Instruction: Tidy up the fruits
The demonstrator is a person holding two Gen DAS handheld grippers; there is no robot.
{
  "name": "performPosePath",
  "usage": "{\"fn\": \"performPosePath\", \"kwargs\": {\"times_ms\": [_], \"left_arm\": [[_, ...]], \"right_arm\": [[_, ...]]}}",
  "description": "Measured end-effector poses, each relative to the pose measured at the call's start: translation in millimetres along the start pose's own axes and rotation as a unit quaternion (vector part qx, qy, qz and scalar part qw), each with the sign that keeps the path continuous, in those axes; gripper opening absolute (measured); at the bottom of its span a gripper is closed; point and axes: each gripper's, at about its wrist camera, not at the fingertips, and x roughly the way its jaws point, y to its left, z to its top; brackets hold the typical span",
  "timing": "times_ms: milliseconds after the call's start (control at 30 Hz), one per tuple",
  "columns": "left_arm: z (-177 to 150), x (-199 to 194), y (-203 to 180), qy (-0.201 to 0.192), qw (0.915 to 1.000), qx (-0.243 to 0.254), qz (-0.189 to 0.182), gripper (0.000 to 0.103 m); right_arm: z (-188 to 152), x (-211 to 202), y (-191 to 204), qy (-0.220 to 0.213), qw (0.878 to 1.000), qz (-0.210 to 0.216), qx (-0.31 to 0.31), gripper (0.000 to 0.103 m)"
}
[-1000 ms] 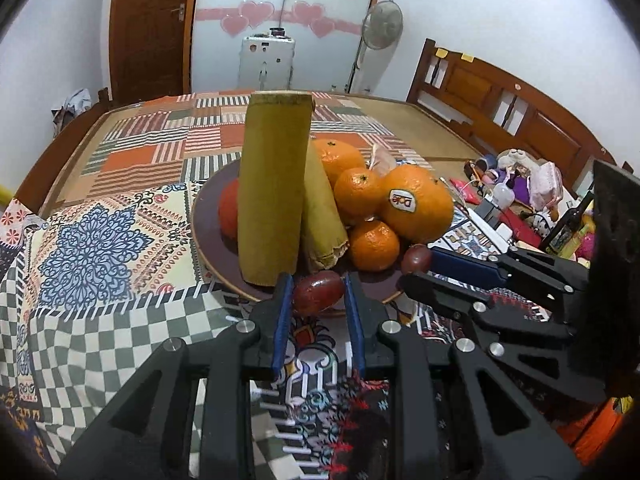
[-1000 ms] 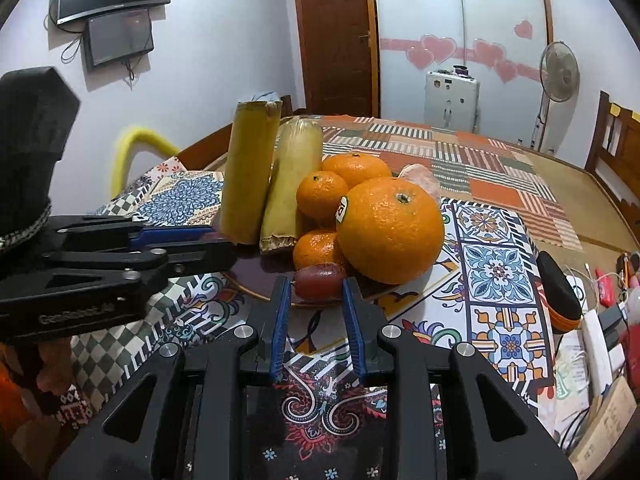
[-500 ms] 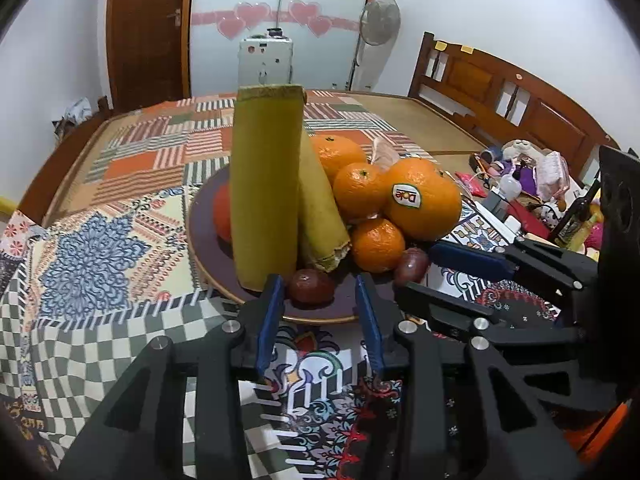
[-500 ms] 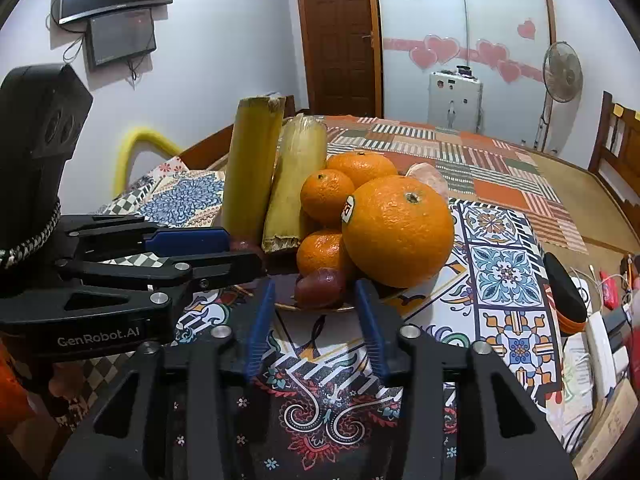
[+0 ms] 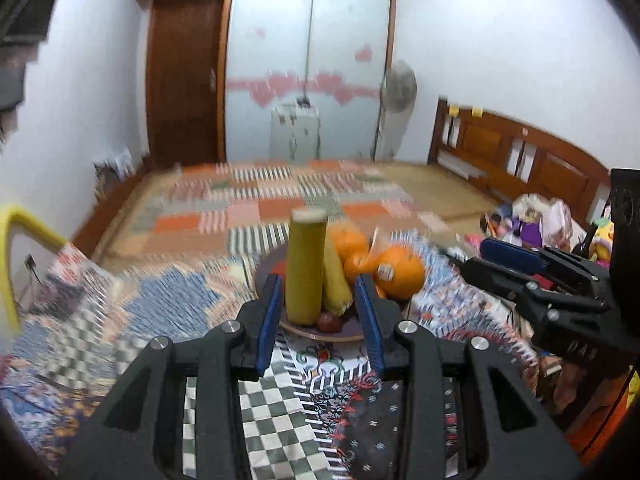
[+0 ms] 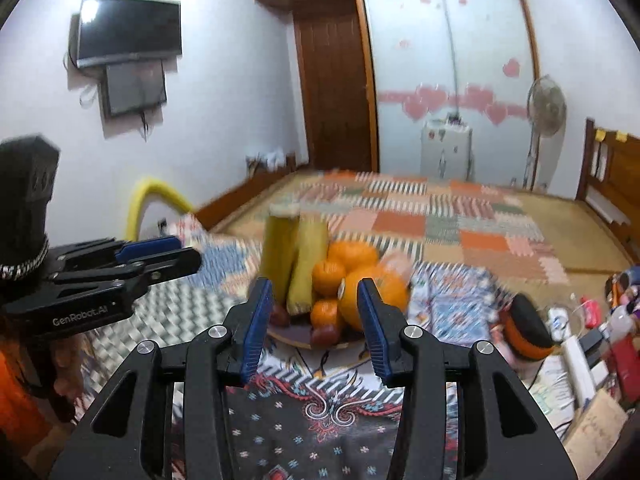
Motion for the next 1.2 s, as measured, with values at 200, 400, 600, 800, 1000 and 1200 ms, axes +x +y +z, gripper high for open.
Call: {"fn": "performPosePath", "kwargs": {"times_ms": [200,400,600,800,1000,1200], "left_arm": [[12,-78,-21,-0.086,0.9960,0.011,0.021,0.037],[13,-133,-36,-0.136,0.9903,0.005,0.029,0.051],[9,-170,-48,-0.164,0.9857,0.007,0.039,0.066],[3,-194,-59,-0.183,0.9816,0.013,0.055,0.083],[0,-203,-60,-0.191,0.9799,0.008,0.057,0.097],[-6,-213,-61,-0.200,0.9779,0.009,0.061,0.103]], "right_arm": [[21,-68,17,-0.077,0.997,-0.019,-0.002,0.040],[30,-111,36,-0.127,0.992,-0.023,-0.002,0.045],[30,-129,53,-0.152,0.987,-0.040,-0.014,0.059],[29,-138,61,-0.173,0.983,-0.054,-0.017,0.078],[24,-148,67,-0.188,0.979,-0.072,-0.021,0.089],[19,-154,70,-0.197,0.977,-0.085,-0.022,0.102]]}}
